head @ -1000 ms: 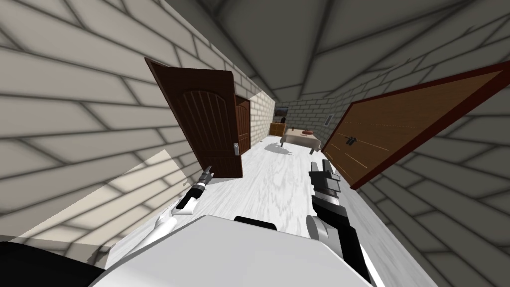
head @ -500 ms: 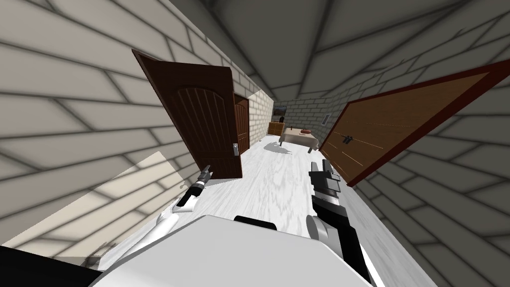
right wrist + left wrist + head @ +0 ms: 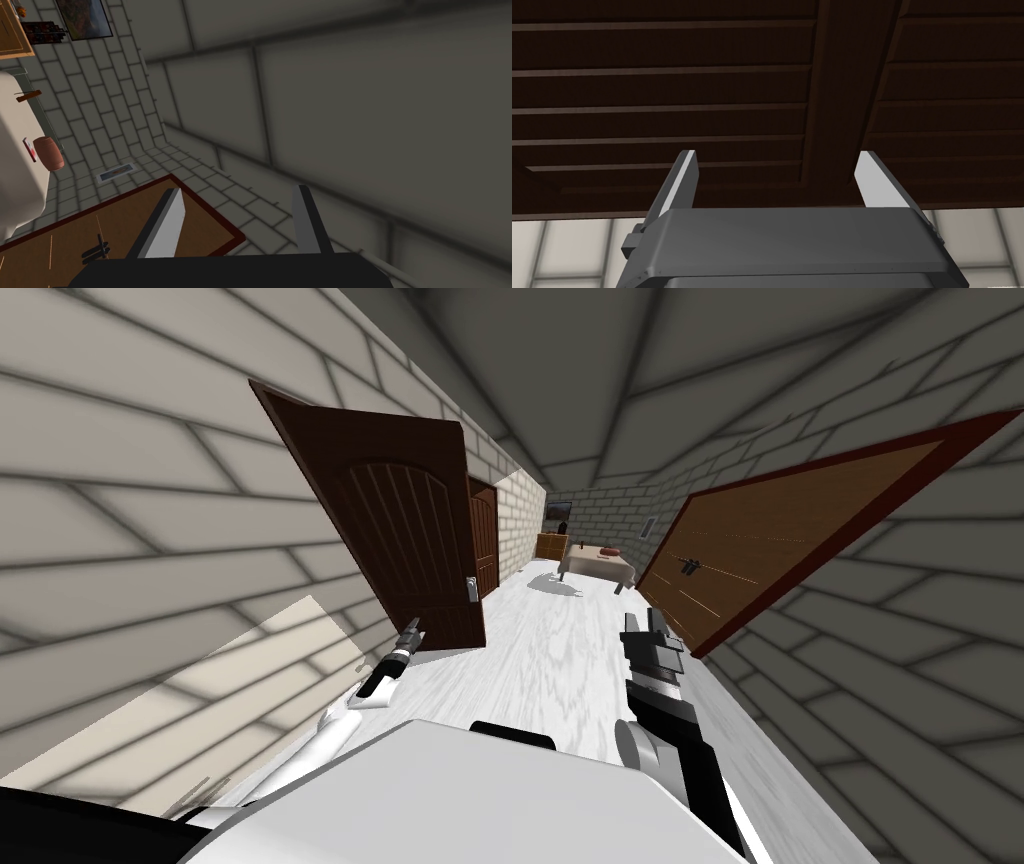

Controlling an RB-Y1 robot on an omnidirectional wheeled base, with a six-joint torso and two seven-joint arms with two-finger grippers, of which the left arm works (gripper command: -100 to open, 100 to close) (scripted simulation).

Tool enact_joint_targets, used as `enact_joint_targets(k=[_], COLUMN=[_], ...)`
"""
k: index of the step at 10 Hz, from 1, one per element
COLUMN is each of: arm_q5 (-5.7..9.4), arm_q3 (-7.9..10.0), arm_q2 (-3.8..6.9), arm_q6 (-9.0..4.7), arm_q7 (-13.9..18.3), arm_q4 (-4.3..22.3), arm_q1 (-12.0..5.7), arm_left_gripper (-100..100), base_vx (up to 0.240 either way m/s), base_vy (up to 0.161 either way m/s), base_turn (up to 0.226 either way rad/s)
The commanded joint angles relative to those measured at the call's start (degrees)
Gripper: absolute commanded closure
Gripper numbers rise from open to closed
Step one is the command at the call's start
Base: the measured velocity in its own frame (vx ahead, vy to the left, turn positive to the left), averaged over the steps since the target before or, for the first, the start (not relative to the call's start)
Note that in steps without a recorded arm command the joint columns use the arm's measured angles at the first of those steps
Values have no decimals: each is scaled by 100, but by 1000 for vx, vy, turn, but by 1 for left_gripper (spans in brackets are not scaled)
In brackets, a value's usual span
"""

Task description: Pull the door open

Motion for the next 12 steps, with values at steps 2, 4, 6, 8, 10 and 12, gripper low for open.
enact_joint_targets(k=[2,4,6,8,10,12], arm_q5=[-17,-29,-43,-53,-65,-74], arm_q3=[78,144,217,270,327,379], arm_q2=[11,25,41,53,66,77], arm_q6=[-34,-59,-86,-105,-126,-145], arm_q7=[3,8,13,17,21,25], arm_q4=[259,474,710,882,1070,1236], arm_q1=[-171,-315,-474,-589,-715,-827], arm_left_gripper=[-100,-100,-100,-100,-100,-100], base_vx=[19,9,12,19,7,6], base_vy=[61,55,68,59,42,35], base_turn=[-68,-65,-94,-63,-77,-62])
